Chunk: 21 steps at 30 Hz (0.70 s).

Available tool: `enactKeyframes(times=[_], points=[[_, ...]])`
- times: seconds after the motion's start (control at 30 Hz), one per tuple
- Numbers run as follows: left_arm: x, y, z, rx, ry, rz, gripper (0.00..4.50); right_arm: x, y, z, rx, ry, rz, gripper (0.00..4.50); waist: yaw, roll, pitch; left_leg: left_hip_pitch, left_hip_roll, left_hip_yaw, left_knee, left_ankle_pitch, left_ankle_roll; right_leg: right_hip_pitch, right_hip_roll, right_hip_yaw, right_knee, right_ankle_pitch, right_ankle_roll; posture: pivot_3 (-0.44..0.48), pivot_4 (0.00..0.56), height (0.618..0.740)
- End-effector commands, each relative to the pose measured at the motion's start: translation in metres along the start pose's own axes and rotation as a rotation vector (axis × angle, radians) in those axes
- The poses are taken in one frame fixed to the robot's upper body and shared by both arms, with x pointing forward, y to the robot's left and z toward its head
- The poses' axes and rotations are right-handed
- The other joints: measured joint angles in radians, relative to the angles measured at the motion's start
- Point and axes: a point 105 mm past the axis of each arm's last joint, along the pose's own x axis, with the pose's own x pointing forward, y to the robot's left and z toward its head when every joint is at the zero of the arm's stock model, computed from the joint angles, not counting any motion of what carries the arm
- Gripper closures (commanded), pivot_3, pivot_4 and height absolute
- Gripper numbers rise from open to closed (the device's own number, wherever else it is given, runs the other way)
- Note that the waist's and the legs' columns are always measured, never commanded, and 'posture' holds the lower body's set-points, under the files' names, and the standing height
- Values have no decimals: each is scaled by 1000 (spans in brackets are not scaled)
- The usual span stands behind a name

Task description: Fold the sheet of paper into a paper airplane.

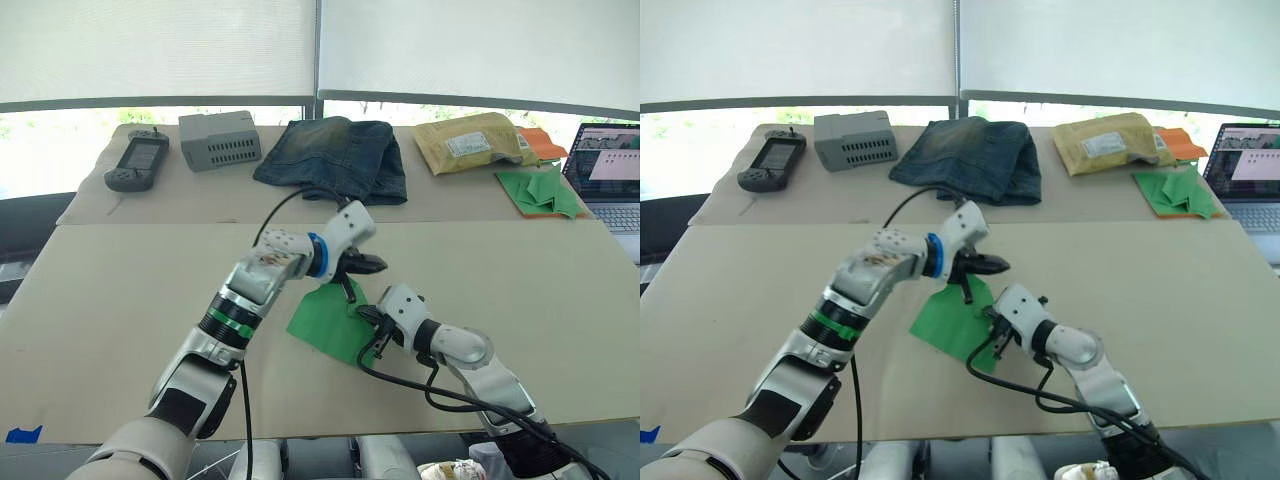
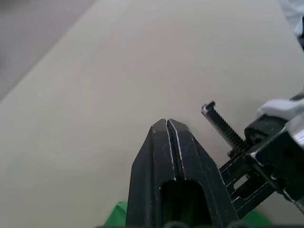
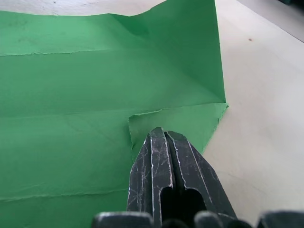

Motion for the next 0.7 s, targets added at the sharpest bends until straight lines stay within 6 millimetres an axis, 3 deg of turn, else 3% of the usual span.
enactKeyframes(times=[0.03, 0.23, 0.43, 0.7], points=[[9, 4, -14, 33, 51, 28, 4500, 1, 13, -32, 45, 123, 26, 4469, 1, 0, 0, 0, 0, 0, 0, 0, 0, 0, 0, 0, 0, 0, 0, 0, 150, 728], [14, 4, -37, 41, 122, 32, 4500, -1, 13, -32, 57, 123, 7, 4469, 3, 0, 0, 0, 0, 0, 0, 0, 0, 0, 0, 0, 0, 0, 0, 0, 150, 728], [10, 18, -60, 59, 183, 100, 4500, -1, 14, -30, 60, 121, 4, 4469, 7, -1, -2, 0, 0, 0, 0, 0, 0, 1, -1, 0, 0, 0, 0, 0, 150, 728], [5, 38, -64, 8, 162, 188, 4500, 1, 14, -29, 54, 123, 18, 4469, 7, -4, -8, 1, 0, 0, 0, 0, 0, 1, -1, 0, 0, 0, 0, 0, 150, 728]])
